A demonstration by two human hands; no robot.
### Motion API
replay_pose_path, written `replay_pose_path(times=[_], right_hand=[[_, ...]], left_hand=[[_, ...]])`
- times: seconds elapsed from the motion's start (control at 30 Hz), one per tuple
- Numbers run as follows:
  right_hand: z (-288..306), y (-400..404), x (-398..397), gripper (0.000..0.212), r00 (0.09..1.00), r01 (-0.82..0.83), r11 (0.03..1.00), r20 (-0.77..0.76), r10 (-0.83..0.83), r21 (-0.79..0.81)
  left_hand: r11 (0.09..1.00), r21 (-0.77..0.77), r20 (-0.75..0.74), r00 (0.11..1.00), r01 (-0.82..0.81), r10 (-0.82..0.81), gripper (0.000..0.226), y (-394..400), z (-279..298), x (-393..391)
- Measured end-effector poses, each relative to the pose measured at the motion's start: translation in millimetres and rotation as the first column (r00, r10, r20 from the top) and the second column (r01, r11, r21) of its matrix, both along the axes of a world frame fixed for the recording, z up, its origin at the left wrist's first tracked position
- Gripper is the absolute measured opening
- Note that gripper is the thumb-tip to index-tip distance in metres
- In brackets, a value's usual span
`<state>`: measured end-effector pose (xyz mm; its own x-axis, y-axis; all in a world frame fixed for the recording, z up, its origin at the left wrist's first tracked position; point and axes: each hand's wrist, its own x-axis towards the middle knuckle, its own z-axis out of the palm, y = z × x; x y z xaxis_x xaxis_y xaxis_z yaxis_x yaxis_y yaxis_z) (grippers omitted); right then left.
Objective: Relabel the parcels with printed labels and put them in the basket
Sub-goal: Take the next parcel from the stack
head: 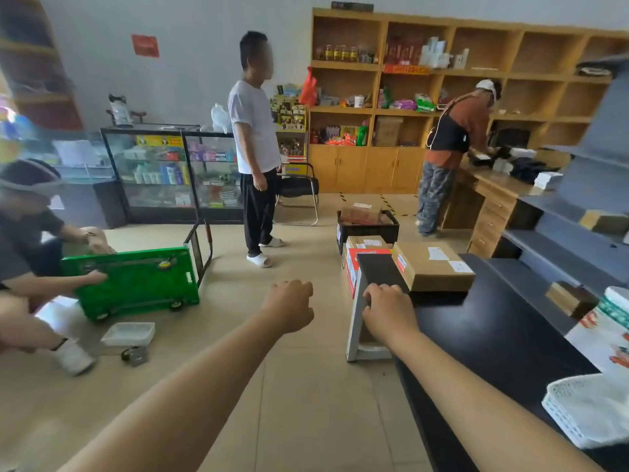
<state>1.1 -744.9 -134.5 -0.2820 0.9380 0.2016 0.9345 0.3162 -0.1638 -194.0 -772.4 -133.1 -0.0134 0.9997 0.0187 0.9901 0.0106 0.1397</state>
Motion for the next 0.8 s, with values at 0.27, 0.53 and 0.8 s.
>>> replay_pose_path(times=[0.27, 0.53, 0.8], right_hand=[[-3.7, 163.2, -50.6, 0.023, 0.993, 0.091, 0.995, -0.073, -0.088, 0.042], [-10.5, 286.6, -31.0, 0.024, 0.967, 0.251, 0.968, -0.057, -0.25, 0.007], [-18.8, 406.4, 30.5, 0.022, 0.894, 0.443, 0.896, -0.064, -0.444, -0.02]], left_hand=[[0.993, 0.015, -0.073, 0.991, 0.116, -0.115, 0.042, 175.9, 17.9, -51.0], [0.955, -0.006, -0.097, 0.951, 0.296, -0.295, 0.04, 335.3, 3.4, -14.6], [0.878, -0.021, -0.091, 0.873, 0.479, -0.479, 0.041, 494.4, 6.2, 52.4]])
